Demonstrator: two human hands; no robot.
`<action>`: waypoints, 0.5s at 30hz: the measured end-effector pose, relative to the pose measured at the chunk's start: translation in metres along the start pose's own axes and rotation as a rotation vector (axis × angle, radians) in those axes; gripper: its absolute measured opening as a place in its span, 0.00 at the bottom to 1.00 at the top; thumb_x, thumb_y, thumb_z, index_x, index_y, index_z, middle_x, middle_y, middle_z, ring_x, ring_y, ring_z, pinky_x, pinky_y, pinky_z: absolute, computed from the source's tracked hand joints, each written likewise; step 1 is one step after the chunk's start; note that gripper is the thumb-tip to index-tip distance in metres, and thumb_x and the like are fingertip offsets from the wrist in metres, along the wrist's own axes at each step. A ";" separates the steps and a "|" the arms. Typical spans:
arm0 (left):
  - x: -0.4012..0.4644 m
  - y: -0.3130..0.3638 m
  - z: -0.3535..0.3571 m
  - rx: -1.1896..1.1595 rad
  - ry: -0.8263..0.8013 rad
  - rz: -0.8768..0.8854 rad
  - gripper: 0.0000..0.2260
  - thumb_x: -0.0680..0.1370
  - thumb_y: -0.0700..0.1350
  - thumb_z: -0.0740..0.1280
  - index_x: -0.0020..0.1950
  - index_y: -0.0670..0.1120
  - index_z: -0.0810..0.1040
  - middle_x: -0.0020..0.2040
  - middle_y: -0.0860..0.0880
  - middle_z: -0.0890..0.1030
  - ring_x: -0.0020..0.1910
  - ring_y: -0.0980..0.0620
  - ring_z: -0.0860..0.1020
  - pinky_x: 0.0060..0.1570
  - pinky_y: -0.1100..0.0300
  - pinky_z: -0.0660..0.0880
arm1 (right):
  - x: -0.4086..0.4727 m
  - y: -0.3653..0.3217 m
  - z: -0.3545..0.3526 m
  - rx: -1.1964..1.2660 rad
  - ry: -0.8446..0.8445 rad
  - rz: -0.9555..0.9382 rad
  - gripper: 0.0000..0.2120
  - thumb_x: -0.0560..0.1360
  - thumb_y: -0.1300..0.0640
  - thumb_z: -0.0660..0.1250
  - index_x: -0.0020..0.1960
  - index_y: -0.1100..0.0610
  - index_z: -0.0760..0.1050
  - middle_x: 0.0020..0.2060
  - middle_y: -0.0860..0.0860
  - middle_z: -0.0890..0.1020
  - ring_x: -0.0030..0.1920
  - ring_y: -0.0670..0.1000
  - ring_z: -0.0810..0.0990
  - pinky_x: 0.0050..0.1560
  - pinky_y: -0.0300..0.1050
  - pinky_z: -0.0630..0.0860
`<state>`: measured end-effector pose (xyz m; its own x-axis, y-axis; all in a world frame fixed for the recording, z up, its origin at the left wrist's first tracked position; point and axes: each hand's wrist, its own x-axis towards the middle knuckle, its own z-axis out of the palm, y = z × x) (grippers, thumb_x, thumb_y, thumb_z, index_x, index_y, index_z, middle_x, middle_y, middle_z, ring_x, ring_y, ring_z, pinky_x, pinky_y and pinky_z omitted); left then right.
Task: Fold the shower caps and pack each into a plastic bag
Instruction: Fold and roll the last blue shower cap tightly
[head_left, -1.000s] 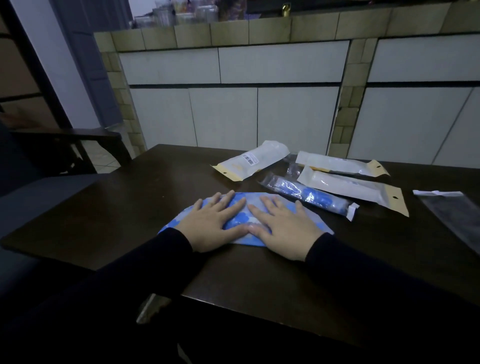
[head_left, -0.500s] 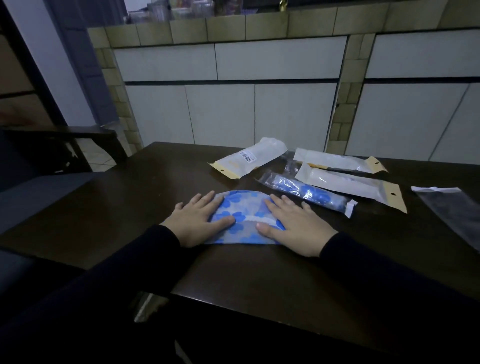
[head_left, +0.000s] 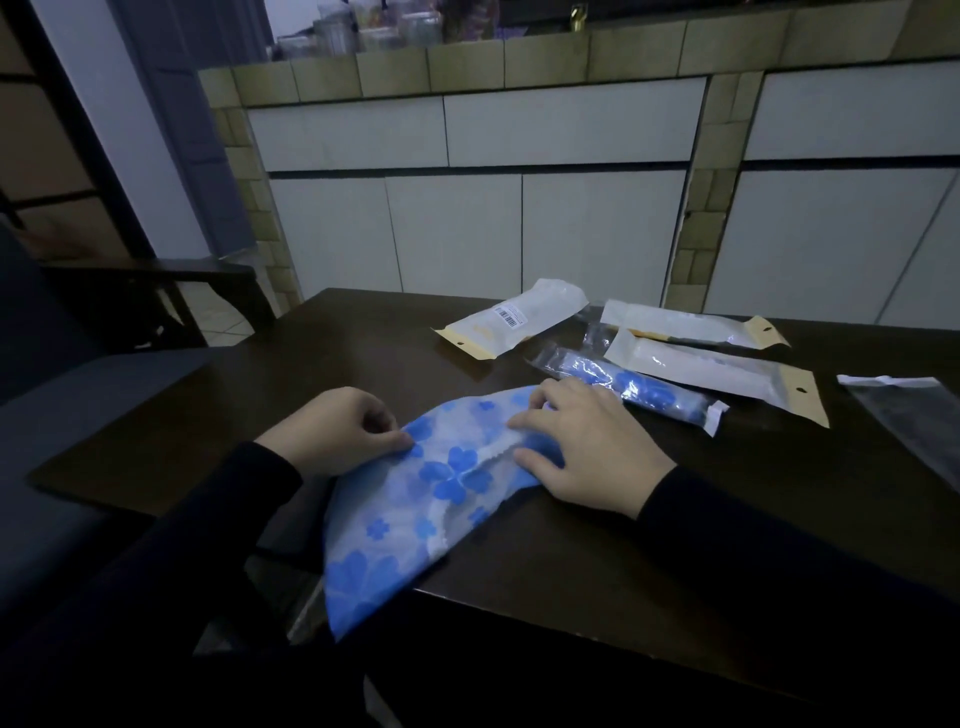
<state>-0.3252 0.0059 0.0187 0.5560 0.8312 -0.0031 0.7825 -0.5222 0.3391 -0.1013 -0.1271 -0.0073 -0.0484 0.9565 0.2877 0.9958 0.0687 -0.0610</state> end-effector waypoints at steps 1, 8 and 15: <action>-0.002 -0.002 -0.002 0.001 0.004 0.008 0.09 0.73 0.55 0.72 0.39 0.51 0.81 0.37 0.55 0.81 0.37 0.60 0.76 0.34 0.67 0.70 | 0.001 -0.003 0.001 0.002 0.003 0.025 0.21 0.77 0.37 0.58 0.66 0.44 0.72 0.55 0.45 0.72 0.58 0.47 0.69 0.62 0.45 0.63; -0.009 -0.001 0.000 -0.098 0.005 0.068 0.08 0.73 0.47 0.72 0.43 0.57 0.74 0.39 0.54 0.79 0.39 0.55 0.76 0.42 0.61 0.73 | 0.010 -0.021 0.000 0.097 -0.183 0.154 0.31 0.75 0.31 0.54 0.72 0.46 0.66 0.65 0.48 0.71 0.66 0.50 0.67 0.72 0.54 0.54; -0.013 0.018 0.015 0.164 0.147 0.326 0.23 0.77 0.55 0.58 0.72 0.56 0.69 0.74 0.56 0.64 0.73 0.51 0.63 0.68 0.49 0.64 | 0.021 -0.023 0.014 0.063 -0.382 0.042 0.31 0.79 0.35 0.49 0.78 0.44 0.49 0.78 0.48 0.49 0.77 0.52 0.41 0.74 0.61 0.40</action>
<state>-0.3143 -0.0167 0.0108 0.7459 0.6290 0.2191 0.6125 -0.7770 0.1455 -0.1259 -0.1044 -0.0130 -0.0453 0.9948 -0.0917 0.9913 0.0334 -0.1273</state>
